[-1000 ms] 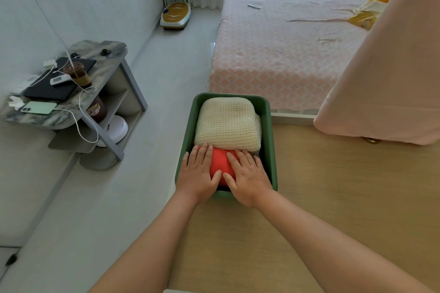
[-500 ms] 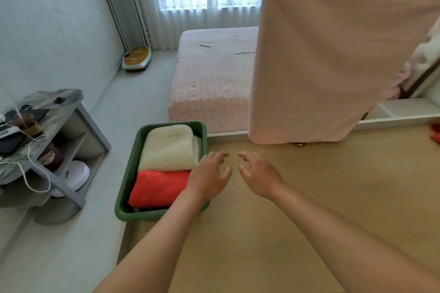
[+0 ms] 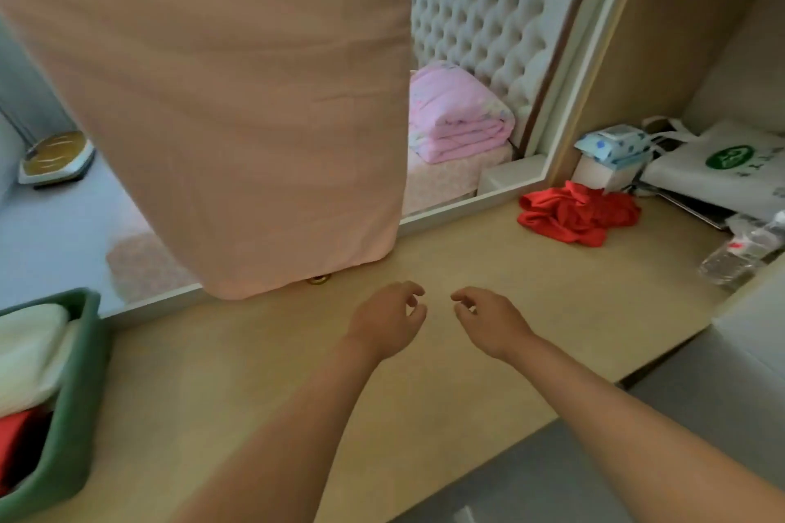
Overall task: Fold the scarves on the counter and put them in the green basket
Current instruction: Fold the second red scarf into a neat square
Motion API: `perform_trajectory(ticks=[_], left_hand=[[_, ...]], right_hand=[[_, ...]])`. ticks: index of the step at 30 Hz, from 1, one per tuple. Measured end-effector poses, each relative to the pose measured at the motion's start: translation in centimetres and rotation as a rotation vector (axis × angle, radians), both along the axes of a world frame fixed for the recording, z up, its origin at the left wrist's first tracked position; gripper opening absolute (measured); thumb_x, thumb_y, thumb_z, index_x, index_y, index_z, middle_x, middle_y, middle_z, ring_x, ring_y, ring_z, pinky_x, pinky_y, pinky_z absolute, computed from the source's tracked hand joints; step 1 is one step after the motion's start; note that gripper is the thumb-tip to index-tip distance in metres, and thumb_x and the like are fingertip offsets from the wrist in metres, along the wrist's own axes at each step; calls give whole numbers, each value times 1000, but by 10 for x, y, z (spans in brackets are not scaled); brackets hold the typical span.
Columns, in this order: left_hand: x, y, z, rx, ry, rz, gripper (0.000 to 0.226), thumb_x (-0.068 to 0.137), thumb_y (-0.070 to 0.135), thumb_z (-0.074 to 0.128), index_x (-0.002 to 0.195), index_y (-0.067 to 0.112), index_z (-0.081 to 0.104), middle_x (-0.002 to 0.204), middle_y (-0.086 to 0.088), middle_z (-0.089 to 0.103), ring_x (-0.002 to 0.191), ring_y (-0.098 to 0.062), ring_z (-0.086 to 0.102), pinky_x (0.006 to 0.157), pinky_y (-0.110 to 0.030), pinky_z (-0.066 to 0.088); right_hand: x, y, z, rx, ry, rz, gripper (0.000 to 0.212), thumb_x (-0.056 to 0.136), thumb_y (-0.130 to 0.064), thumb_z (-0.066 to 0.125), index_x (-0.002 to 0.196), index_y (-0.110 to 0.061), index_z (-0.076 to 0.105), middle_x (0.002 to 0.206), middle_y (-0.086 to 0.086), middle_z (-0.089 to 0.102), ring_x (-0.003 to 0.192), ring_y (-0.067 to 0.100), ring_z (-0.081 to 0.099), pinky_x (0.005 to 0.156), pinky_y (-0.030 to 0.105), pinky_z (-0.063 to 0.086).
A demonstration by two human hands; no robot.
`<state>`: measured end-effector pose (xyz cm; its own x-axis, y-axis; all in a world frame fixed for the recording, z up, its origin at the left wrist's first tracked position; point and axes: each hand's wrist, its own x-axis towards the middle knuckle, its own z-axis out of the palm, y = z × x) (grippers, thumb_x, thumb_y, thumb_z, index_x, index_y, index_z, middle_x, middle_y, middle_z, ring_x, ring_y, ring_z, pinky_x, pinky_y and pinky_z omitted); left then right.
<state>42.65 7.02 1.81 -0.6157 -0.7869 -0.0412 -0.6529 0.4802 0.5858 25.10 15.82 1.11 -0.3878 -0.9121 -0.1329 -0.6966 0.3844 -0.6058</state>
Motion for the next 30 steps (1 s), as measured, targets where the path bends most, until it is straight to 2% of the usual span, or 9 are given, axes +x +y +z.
perform_trajectory(ticks=[5, 10, 13, 17, 23, 27, 30], left_hand=[[-118, -5, -5, 50, -38, -108, 33, 91, 44, 50, 122, 36, 56, 110, 16, 62, 100, -11, 60, 91, -34, 48], [-223, -39, -17, 35, -86, -183, 35, 93, 41, 48, 127, 33, 56, 115, 14, 63, 107, -13, 60, 88, -30, 47], [-283, -67, -29, 73, -93, -192, 36, 94, 41, 46, 129, 33, 54, 119, 13, 61, 110, -15, 58, 88, -31, 47], [-356, -97, -48, 79, -117, -217, 37, 95, 39, 46, 131, 30, 54, 123, 10, 62, 114, -17, 58, 89, -31, 48], [-450, -117, -86, 94, -196, -287, 41, 96, 38, 48, 135, 27, 49, 131, 5, 56, 120, -21, 54, 93, -32, 45], [-501, -128, -112, -12, -255, -318, 49, 94, 39, 50, 140, 23, 45, 140, -2, 45, 132, -25, 41, 100, -41, 44], [-532, -135, -133, -64, -298, -352, 62, 94, 39, 50, 151, 26, 31, 159, 1, 24, 147, -22, 19, 111, -43, 33]], right_hand=[[-108, 18, -4, 60, 16, -113, 35, 98, -30, 48, 129, -23, 62, 124, -4, 64, 109, 14, 60, 94, 29, 47], [-209, 3, -20, 133, 50, -186, 34, 96, -31, 49, 126, -24, 62, 122, -1, 63, 105, 17, 62, 92, 33, 50], [-268, -13, -32, 174, 74, -223, 36, 95, -29, 49, 128, -23, 61, 126, 1, 60, 110, 19, 60, 96, 33, 48], [-337, -36, -49, 239, 135, -225, 39, 94, -28, 51, 132, -23, 58, 135, 5, 54, 120, 22, 56, 101, 32, 44], [-417, -67, -80, 276, 160, -186, 43, 93, -27, 52, 136, -24, 53, 139, 3, 46, 121, 25, 52, 100, 37, 45], [-462, -88, -105, 270, 201, -132, 57, 90, -25, 54, 145, -30, 43, 152, 0, 34, 134, 26, 39, 109, 39, 38], [-493, -103, -126, 364, 264, -27, 71, 92, -32, 53, 156, -34, 23, 166, -1, 9, 151, 23, 13, 118, 45, 25]])
